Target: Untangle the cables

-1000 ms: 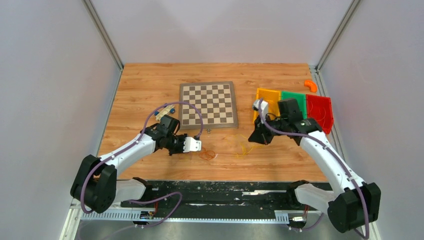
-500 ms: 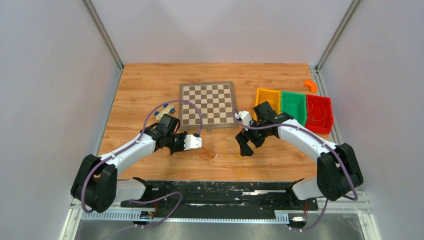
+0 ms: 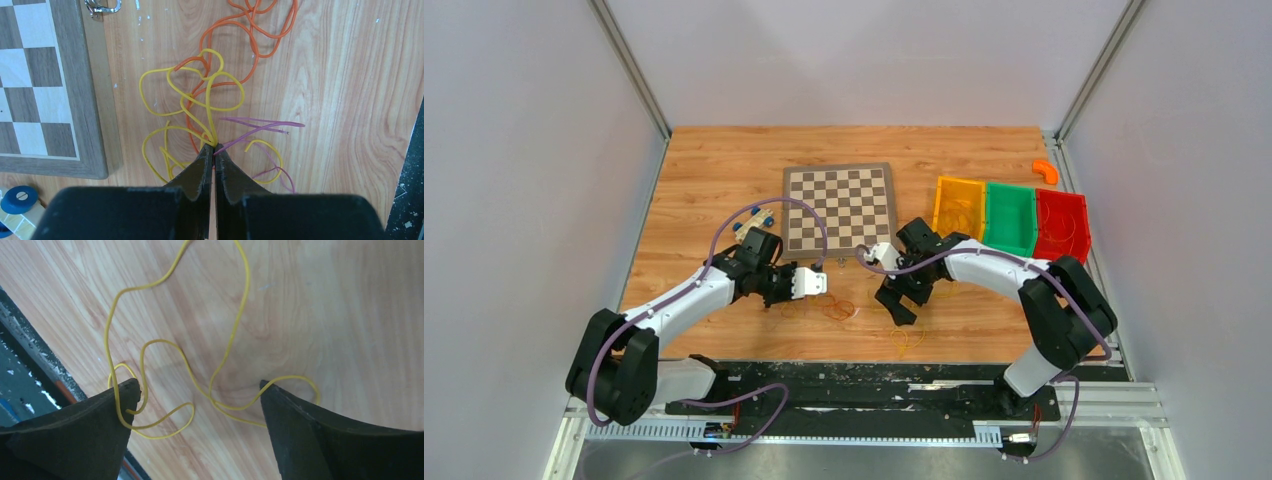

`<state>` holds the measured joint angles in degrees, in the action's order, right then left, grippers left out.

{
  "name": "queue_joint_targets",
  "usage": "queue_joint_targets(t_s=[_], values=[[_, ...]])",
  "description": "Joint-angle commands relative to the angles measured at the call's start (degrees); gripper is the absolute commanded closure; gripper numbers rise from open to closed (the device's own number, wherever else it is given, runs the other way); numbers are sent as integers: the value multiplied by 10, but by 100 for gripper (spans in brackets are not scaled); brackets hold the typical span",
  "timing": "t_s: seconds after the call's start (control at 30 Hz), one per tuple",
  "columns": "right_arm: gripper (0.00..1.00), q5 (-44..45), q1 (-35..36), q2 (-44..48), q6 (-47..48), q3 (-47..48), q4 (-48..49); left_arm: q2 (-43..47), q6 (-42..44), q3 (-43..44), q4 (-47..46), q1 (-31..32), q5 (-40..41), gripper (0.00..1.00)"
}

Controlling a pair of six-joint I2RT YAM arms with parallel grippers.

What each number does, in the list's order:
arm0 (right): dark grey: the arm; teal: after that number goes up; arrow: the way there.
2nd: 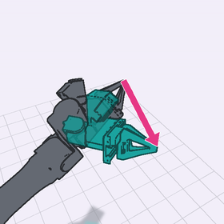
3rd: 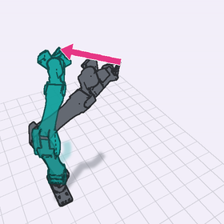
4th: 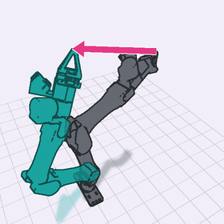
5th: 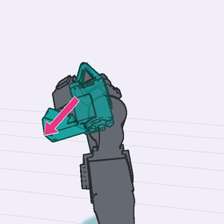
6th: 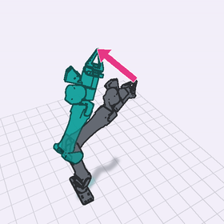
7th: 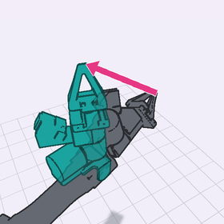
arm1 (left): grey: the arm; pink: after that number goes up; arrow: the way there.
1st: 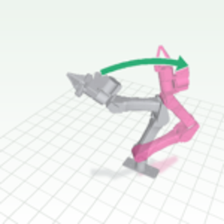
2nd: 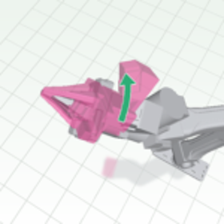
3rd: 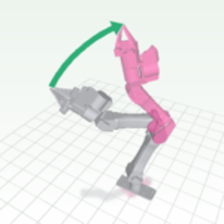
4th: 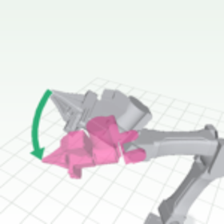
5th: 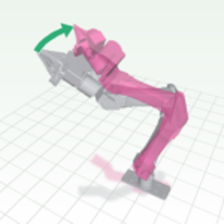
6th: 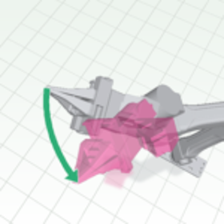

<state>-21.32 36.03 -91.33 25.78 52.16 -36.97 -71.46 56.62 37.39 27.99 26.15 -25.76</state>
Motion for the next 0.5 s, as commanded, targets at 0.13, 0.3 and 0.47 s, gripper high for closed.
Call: queue_joint_targets(t_s=[0.13, 0.3, 0.47], values=[[37, 100, 11, -27, -6, -3, 84, 3, -13, -2, -16, -3, -19, 89], [100, 78, 3, 48, -15, 5, 31, 15, -8, -11, -17, -3, -8, 69], [100, 2, -71, 168, -8, 81, -46, 28, -25, -12, -26, -3, 8, 27]])
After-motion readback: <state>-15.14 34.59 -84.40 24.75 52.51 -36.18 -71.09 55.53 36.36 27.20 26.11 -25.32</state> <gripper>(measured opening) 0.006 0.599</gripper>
